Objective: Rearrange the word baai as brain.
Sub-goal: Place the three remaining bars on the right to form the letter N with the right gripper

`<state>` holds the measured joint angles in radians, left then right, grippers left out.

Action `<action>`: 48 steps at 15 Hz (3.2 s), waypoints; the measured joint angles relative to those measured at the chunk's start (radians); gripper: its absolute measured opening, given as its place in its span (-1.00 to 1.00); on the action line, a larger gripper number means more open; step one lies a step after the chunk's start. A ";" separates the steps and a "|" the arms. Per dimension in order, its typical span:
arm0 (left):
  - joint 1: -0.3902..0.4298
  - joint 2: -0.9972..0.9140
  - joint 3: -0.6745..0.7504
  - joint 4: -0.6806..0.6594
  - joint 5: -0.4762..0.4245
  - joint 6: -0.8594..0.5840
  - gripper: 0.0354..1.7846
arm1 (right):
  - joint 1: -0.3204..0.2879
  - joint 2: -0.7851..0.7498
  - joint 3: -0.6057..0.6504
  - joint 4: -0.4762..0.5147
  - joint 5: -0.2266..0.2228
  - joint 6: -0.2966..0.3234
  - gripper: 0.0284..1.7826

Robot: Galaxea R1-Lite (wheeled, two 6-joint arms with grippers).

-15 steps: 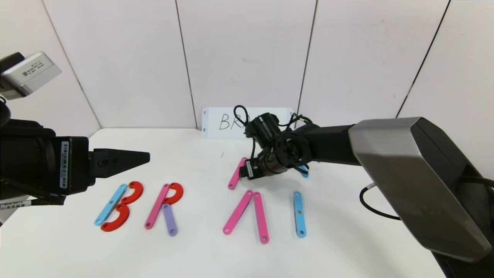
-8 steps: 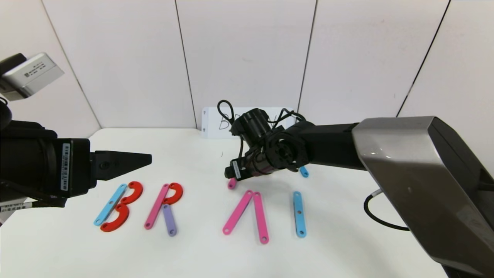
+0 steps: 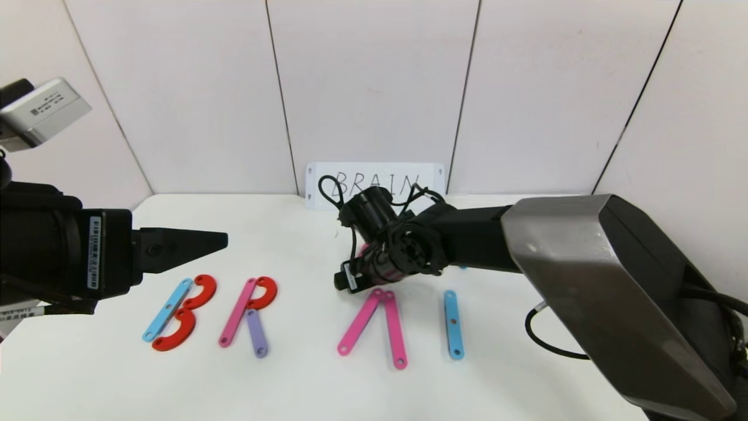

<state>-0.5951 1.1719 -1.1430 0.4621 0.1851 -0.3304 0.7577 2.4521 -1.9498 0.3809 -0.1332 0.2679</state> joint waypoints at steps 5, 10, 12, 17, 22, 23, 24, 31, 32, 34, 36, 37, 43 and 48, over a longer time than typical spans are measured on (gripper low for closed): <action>-0.003 -0.003 -0.001 0.000 -0.001 0.000 0.94 | -0.016 0.019 -0.002 -0.010 -0.029 -0.002 0.92; -0.013 -0.008 0.000 0.000 0.000 0.000 0.94 | -0.067 0.016 -0.004 -0.006 -0.034 0.006 0.92; -0.015 -0.008 0.000 0.000 -0.001 0.000 0.94 | -0.079 0.012 -0.004 -0.005 -0.042 0.010 0.92; -0.016 -0.009 0.000 0.000 -0.002 0.000 0.94 | -0.106 0.001 -0.004 -0.001 -0.068 0.014 0.92; -0.026 -0.008 0.001 0.000 -0.002 -0.001 0.94 | -0.084 -0.032 -0.006 -0.026 -0.068 0.007 0.92; -0.027 -0.008 0.001 0.000 -0.003 -0.001 0.94 | -0.072 -0.036 -0.006 -0.041 -0.067 0.000 0.92; -0.027 -0.008 0.001 0.000 -0.002 -0.001 0.94 | -0.063 -0.036 -0.006 -0.044 -0.066 -0.002 0.92; -0.027 -0.008 0.001 0.000 -0.003 -0.002 0.94 | -0.035 -0.011 -0.006 -0.051 -0.068 -0.005 0.92; -0.027 -0.008 0.001 0.000 -0.003 -0.002 0.94 | -0.033 -0.008 -0.006 -0.051 -0.068 -0.005 0.92; -0.028 -0.008 0.003 0.000 -0.002 -0.001 0.94 | -0.034 -0.003 -0.006 -0.051 -0.068 -0.005 0.92; -0.029 -0.008 0.003 0.000 -0.003 -0.001 0.94 | -0.042 0.001 -0.006 -0.052 -0.068 -0.004 0.92; -0.029 -0.008 0.003 0.000 -0.002 -0.002 0.94 | -0.042 0.002 -0.007 -0.053 -0.068 -0.004 0.92; -0.036 -0.008 0.008 -0.001 -0.002 -0.001 0.94 | -0.045 0.005 -0.008 -0.076 -0.068 -0.002 0.92; -0.037 -0.008 0.008 -0.001 -0.002 -0.002 0.94 | -0.046 0.007 -0.007 -0.076 -0.068 -0.002 0.92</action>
<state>-0.6321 1.1643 -1.1349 0.4609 0.1828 -0.3323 0.7115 2.4591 -1.9564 0.3053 -0.2015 0.2655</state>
